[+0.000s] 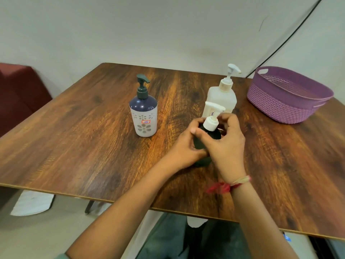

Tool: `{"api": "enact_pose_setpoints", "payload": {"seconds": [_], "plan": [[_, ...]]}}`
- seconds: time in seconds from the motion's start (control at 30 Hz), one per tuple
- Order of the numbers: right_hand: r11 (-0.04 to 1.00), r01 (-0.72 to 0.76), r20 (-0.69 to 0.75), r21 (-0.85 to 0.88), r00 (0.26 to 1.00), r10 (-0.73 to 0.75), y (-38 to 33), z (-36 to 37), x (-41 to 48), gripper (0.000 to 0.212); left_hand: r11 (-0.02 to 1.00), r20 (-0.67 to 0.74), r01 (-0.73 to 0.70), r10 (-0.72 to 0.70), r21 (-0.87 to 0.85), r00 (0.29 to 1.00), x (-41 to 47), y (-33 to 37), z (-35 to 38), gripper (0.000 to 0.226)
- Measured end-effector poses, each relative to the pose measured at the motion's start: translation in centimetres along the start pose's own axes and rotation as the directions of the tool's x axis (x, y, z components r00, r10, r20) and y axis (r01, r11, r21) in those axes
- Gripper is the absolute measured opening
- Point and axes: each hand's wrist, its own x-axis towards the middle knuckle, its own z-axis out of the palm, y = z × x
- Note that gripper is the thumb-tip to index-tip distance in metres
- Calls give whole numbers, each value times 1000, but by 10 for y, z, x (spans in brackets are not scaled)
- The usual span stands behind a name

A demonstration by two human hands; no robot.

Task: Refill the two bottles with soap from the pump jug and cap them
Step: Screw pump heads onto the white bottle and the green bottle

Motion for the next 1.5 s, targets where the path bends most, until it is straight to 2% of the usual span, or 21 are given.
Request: {"api": "enact_pose_setpoints", "payload": {"seconds": [0.1, 0.2, 0.4, 0.6, 0.8, 0.93, 1.03, 1.13, 1.2, 1.27, 1.33, 1.4, 1.5], "plan": [[991, -19, 92, 135, 996, 7, 7, -3, 0, 59, 1000, -1, 3, -3, -7, 1000, 0, 3, -1, 67], [980, 5, 110, 199, 994, -27, 7, -8, 3, 50, 1000, -5, 2, -2, -22, 1000, -1, 6, -1, 67], [993, 88, 196, 72, 975, -101, 5, -15, 15, 35, 999, -15, 13, -13, -37, 1000, 1, 7, 0, 67], [994, 104, -78, 26, 992, -102, 7, 0, -3, 32, 1000, 1, 8, -8, -3, 1000, 1, 4, -1, 64], [993, 103, -221, 60, 971, -87, 8, 10, -2, 23, 1000, -8, -10, 10, -22, 1000, 2, 1, -2, 63], [998, 37, -246, 60, 969, -21, 5, 16, 3, 32, 1000, -26, -21, 20, -18, 999, 3, 0, 0, 64], [999, -42, -133, 16, 990, 44, 4, 11, 6, 42, 1000, -19, -13, 13, -14, 1000, 5, 0, 0, 65], [995, -99, 50, 27, 994, 97, 8, 5, 2, 83, 999, -4, -3, 3, -42, 1000, 3, 0, 2, 67], [994, -82, 89, 69, 993, 76, 10, 1, 0, 97, 998, 10, 13, -12, -56, 1000, 2, 3, 1, 66], [987, -40, 116, 158, 993, 22, 8, -3, 0, 87, 999, 19, 24, -23, -45, 1000, 1, 4, 0, 64], [971, 1, 126, 238, 991, -32, 8, -4, 2, 63, 999, 13, 8, -8, -45, 1000, 1, 3, -1, 64], [976, 44, 81, 215, 995, -63, 10, -2, 3, 45, 999, -3, 1, -1, -34, 1000, 2, 3, -1, 66], [972, 72, -61, 223, 996, -59, 15, 7, 0, 31, 1000, -12, -2, 2, -20, 1000, 3, 3, 0, 64]]}}
